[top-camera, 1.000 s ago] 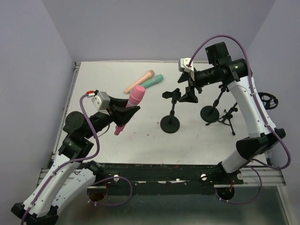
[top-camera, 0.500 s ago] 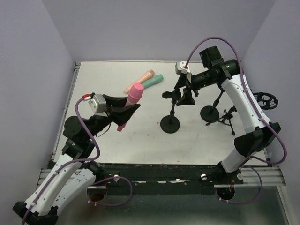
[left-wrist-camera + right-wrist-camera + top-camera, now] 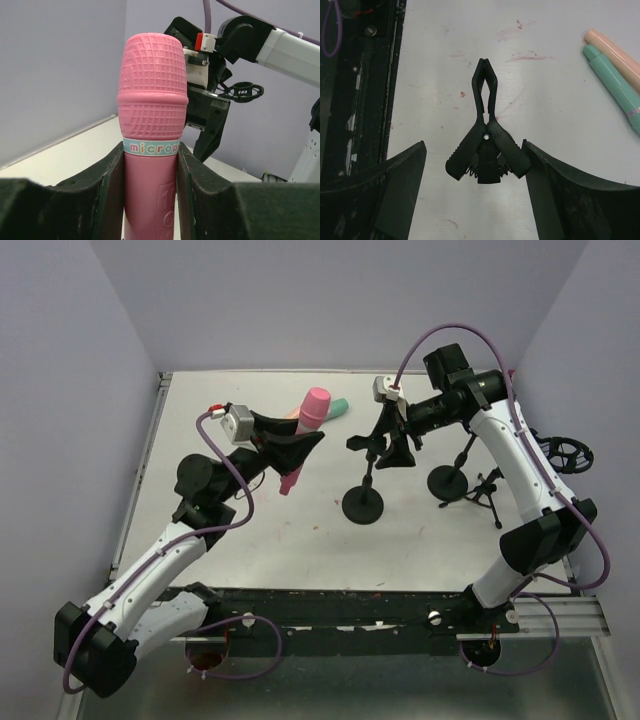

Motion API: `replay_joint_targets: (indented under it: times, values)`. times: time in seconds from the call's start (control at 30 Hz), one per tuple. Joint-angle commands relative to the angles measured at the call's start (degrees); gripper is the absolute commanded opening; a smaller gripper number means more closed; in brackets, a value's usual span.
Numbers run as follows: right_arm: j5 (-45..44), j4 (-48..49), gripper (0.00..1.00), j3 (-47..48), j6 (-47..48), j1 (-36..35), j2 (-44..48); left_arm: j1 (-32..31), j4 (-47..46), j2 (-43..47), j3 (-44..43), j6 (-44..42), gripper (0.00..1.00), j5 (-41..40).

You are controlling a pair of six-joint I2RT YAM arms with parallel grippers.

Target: Attach the microphones to the stand

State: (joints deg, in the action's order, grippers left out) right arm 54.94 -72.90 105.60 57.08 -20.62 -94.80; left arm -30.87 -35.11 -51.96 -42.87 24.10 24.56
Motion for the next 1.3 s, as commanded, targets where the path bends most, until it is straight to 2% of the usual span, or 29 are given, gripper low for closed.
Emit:
replay_joint_targets:
  times: [0.0, 0.17, 0.27, 0.33, 0.43, 0.77, 1.27]
  values:
    - [1.0, 1.2, 0.83, -1.0, 0.6, 0.2, 2.2, -0.2, -12.8, -4.6, -3.1, 4.3, 0.0, 0.6]
    - [2.9, 1.5, 0.72, -1.9, 0.8, 0.2, 2.7, -0.2, -22.1, -10.9, -2.6, 8.7, 0.0, 0.7]
    - [3.0, 1.8, 0.6, -2.2, 0.3, 0.2, 2.8, -0.2, -27.4, -14.3, -2.2, 11.0, 0.0, 1.0]
    - [3.2, 1.8, 0.46, -2.3, 0.2, 0.1, 2.9, -0.2, -30.2, -16.6, -2.2, 11.7, 0.0, 0.9]
    - [3.3, 1.6, 0.36, -2.3, 0.1, 0.2, 2.9, -0.3, -35.2, -19.6, -2.5, 12.0, 0.0, 1.1]
    - [3.3, 3.9, 0.31, -3.9, -2.7, 0.4, 3.0, -3.3, -41.5, -27.8, -5.6, 11.5, 0.0, -0.4]
    - [6.0, 5.0, 0.26, -5.8, -4.3, 0.8, 3.4, -6.0, -53.6, -36.9, -4.5, 10.3, 0.0, -4.7]
